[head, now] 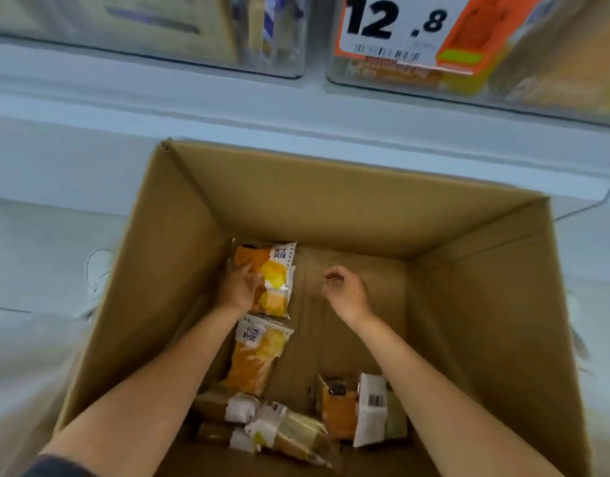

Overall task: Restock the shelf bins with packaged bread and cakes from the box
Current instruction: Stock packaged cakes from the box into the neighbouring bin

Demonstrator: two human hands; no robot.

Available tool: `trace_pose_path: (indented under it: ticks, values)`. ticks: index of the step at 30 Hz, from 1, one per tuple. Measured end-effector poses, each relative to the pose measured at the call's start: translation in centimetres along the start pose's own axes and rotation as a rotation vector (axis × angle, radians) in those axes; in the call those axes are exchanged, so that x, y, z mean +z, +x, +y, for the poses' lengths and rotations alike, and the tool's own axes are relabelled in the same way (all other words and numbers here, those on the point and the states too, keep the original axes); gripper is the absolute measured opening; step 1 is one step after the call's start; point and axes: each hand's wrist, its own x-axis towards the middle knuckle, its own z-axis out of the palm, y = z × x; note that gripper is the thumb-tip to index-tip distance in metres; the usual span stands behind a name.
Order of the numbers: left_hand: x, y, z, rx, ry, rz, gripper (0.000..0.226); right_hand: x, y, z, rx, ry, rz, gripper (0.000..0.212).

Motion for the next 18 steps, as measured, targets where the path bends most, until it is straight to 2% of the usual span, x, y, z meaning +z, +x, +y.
trace_pose_path:
  ticks: [2, 5, 6, 8, 10, 11, 13, 18]
  values:
    - [0.9, -0.2, -0.4, 0.055, 0.067, 0.081, 0.041, 0.4, 0.7, 0.6, 0.094, 0.127, -0.031, 0.032]
    - [2.6, -2.1, -0.9, 0.189, 0.063, 0.079, 0.04, 1.5, 1.0, 0.9, 0.259, 0.316, -0.129, 0.07]
    - [3.1, -2.8, -0.8, 0.212, 0.033, 0.051, 0.039, 2.0, 1.1, 0.9, 0.297, 0.352, -0.141, 0.068]
    - [3.9, -4.3, -0.2, 0.203, -0.118, -0.003, 0.036, 2.1, 1.1, 1.2, 0.348, 0.393, -0.087, 0.044]
    - [3.8, -5.3, 0.5, 0.091, -0.349, 0.007, 0.035, 0.7, 1.0, 1.7, 0.412, 0.438, -0.023, 0.029]
    - [3.5, -5.4, 0.4, 0.039, -0.415, 0.062, 0.033, -0.6, 0.9, 2.0, 0.426, 0.479, -0.025, 0.029]
    - [2.4, -4.8, -0.3, -0.035, -0.383, 0.143, 0.035, -3.6, 0.4, 2.6, 0.415, 0.582, -0.028, 0.034]
    - [1.4, -1.8, -1.7, -0.119, -0.233, -0.008, 0.071, -8.5, -1.6, 3.1, 0.316, 0.706, 0.088, 0.031]
